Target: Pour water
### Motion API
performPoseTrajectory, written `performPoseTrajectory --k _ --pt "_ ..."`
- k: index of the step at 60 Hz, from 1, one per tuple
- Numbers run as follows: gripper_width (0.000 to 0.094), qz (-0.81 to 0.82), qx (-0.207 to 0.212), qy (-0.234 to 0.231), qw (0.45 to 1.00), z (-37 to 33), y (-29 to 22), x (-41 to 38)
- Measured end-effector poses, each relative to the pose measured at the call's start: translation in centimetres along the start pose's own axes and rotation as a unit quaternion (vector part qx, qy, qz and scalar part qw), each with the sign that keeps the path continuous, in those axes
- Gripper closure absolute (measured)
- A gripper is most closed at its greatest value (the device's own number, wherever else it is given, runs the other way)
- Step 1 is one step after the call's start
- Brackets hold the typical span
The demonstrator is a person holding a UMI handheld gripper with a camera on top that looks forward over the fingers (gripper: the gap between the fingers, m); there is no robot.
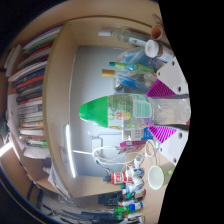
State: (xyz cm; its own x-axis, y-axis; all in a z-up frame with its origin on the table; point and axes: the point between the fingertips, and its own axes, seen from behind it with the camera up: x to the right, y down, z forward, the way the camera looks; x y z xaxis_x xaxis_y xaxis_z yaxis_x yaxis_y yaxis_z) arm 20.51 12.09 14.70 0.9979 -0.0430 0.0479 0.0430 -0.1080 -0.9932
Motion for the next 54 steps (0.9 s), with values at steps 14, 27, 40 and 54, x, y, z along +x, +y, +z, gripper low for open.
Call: performPoseTrajectory --k 14,27,40,54 --pt "0.0589 0.044 -0.007 -0.053 0.998 -0.5 4.5 -2.3" --pt "0.0588 0.033 0.010 -0.066 0.997 -1.1 6.5 -3.1" --pt "0.0512 0.031 0.004 -0.064 0.997 -1.3 6.6 -3.1" --pt "0.0096 0.045 -0.016 -0.035 0.998 -3.0 7.4 -1.8"
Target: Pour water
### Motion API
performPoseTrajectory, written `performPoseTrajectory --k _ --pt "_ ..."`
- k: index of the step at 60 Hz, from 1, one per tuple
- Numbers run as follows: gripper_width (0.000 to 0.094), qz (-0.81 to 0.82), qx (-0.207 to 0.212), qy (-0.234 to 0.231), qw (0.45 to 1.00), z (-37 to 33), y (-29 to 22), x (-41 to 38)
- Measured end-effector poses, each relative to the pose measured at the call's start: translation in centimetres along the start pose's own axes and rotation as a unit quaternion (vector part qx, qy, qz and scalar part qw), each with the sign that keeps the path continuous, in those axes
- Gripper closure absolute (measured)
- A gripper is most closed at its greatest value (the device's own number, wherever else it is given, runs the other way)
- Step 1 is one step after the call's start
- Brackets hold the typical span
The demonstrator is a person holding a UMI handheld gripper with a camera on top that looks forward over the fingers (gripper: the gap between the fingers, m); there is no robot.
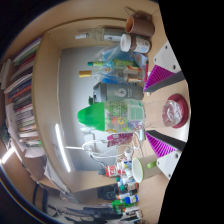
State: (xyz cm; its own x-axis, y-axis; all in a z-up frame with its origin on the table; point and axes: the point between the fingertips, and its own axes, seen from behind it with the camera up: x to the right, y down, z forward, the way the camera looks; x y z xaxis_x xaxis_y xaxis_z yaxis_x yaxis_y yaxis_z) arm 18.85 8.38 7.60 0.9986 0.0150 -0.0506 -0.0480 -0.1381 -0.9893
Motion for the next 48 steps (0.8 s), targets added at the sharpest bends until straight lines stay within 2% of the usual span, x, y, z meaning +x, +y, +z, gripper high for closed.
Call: performPoseTrajectory --k 11,26,41,48 --pt "0.0105 -0.007 0.000 -0.025 1.000 -5.7 -0.2 -1.3" --pt "0.0106 -0.001 0.016 -0.050 0.999 -19.7 -1.8 -4.0" --pt "0.0108 -0.025 0.031 -0.064 0.997 -30.9 -0.4 -6.3" --pt "0.0106 -0.030 0.030 -0.053 0.998 -34.1 0.5 -6.4"
